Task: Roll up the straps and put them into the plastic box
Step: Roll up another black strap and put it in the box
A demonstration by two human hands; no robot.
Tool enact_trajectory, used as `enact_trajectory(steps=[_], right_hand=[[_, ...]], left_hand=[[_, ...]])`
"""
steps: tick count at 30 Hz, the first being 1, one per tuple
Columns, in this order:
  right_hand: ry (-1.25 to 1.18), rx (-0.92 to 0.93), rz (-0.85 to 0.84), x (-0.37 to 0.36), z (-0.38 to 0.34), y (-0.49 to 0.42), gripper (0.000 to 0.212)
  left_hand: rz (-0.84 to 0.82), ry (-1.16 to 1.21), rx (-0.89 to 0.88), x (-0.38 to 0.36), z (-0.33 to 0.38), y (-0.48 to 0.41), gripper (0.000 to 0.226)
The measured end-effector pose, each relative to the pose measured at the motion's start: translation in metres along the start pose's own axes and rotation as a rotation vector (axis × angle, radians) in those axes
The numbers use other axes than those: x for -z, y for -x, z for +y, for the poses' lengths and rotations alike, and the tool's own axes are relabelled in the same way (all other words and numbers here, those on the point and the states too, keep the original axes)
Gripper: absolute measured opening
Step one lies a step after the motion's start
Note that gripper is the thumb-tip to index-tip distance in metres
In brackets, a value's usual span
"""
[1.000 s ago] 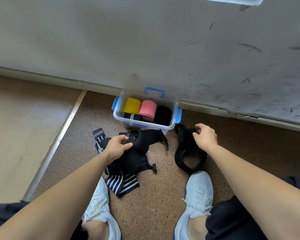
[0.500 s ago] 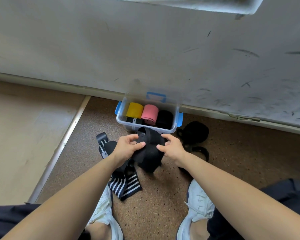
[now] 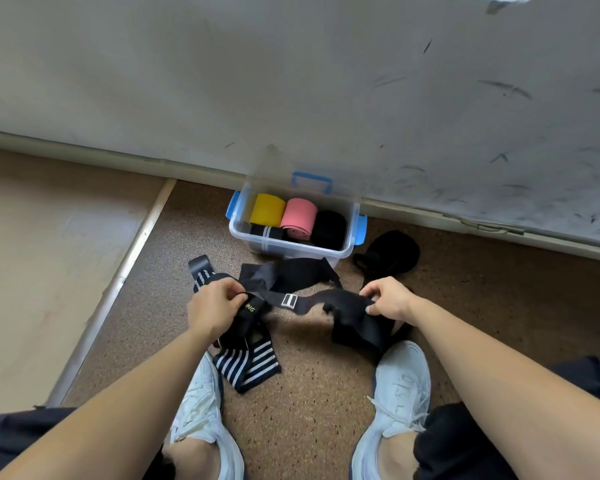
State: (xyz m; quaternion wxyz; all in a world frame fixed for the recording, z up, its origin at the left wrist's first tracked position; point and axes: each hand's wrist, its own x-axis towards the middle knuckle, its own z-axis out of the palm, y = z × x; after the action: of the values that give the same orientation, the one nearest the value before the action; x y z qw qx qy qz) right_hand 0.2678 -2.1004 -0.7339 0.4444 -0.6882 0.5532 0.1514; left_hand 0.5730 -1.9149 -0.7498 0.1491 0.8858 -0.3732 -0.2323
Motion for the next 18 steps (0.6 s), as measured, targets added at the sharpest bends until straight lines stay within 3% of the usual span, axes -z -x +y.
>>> enact_trajectory(steps=[5, 10, 14, 18], right_hand=[[0.271, 0.027, -0.290, -0.024, -0.019, 0.003, 0.034], [0.145, 0.165, -0.126, -0.033, -0.043, -0.002, 0.035], [0.094, 0.220, -0.104, -0.051, -0.054, -0.010, 0.030], [0.101, 0.217, -0.127, -0.074, -0.057, -0.018, 0.039]], left_hand=[[0.047, 0.178, -0.051, -0.005, 0.012, -0.003, 0.004], [0.027, 0.242, -0.068, -0.010, 0.020, -0.003, 0.006], [0.003, 0.180, -0.073, -0.017, 0.013, 0.000, 0.008], [0.036, -0.046, -0.063, -0.021, 0.006, 0.002, 0.037]])
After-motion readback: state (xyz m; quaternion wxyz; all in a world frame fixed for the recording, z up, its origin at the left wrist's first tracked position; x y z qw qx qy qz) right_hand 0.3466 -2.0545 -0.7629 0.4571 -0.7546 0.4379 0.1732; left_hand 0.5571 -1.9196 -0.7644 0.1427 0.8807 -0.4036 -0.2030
